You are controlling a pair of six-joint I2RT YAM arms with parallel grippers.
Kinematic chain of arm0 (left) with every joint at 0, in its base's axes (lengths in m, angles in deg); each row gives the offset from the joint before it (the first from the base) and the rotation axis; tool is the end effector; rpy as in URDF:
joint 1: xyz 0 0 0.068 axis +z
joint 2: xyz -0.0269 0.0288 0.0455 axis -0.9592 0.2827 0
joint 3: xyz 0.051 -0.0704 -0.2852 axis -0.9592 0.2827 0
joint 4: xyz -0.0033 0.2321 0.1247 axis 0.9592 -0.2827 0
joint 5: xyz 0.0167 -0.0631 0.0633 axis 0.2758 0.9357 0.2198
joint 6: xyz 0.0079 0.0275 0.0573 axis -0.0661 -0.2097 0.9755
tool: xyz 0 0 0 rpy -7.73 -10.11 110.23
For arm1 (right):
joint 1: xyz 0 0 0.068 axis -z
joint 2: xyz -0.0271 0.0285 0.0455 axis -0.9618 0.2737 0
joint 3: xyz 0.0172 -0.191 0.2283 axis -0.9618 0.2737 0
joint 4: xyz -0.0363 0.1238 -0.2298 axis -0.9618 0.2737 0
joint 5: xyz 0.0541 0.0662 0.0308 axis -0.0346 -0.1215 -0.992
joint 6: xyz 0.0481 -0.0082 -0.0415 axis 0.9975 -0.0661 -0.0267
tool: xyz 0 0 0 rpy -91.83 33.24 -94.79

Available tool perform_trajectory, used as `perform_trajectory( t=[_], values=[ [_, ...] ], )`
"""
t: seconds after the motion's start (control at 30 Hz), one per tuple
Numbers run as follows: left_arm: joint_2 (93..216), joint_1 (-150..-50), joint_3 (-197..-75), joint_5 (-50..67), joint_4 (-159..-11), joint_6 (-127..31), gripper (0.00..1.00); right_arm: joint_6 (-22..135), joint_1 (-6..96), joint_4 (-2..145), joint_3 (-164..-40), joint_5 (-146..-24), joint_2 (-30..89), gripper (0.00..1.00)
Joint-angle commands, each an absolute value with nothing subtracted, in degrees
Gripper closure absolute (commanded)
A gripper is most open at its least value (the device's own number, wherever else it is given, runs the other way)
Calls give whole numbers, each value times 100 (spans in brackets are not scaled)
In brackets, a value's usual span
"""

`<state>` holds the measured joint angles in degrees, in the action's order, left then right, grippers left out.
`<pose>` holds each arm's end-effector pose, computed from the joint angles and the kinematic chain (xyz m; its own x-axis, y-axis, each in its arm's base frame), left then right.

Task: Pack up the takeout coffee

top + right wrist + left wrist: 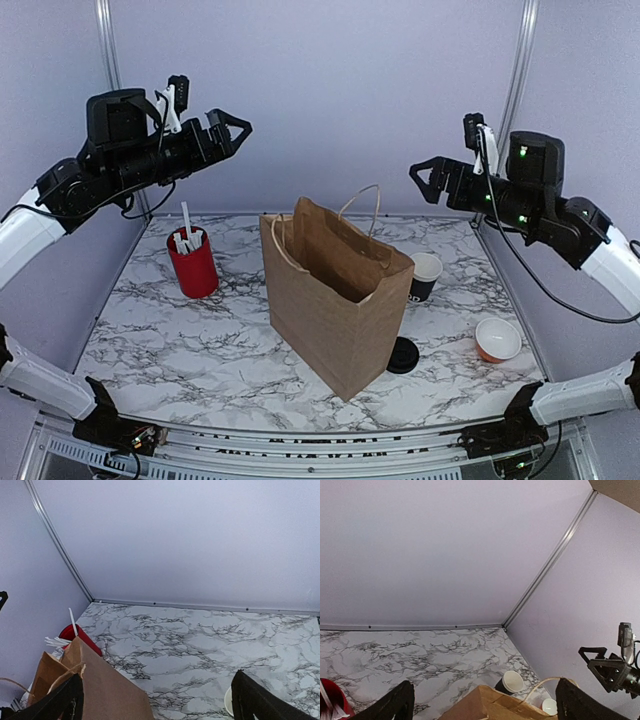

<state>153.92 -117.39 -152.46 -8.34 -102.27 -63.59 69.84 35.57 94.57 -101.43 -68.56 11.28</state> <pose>0.2146 -0.1955 0.5098 -0.2788 -0.3674 -0.8873 0.5053 0.7296 -0.4608 0.1920 0.1426 0.4572 -0.3183 0.1819 -0.9304 -0.4071 0.8601 0.3075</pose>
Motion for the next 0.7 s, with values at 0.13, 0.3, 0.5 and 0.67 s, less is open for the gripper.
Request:
perform_trajectory(
  t=[0.13,0.3,0.5,0.67],
  values=[
    [14508,-10995,-13976,-1955,-10115,-6780,1,6803,4290,9074,-9130,-5875,649,0],
    [14093,-10895,-13112,-2533,-10121,-6649,1,6846,5185,8274,-7933,-6272,252,0],
    [13756,-10847,-12102,-3006,-10075,-6592,1,6808,6003,7257,-6626,-6346,31,0],
    [13542,-10838,-11352,-3287,-9784,-6615,1,6151,6058,6072,-5496,-5703,7,0]
  ],
)
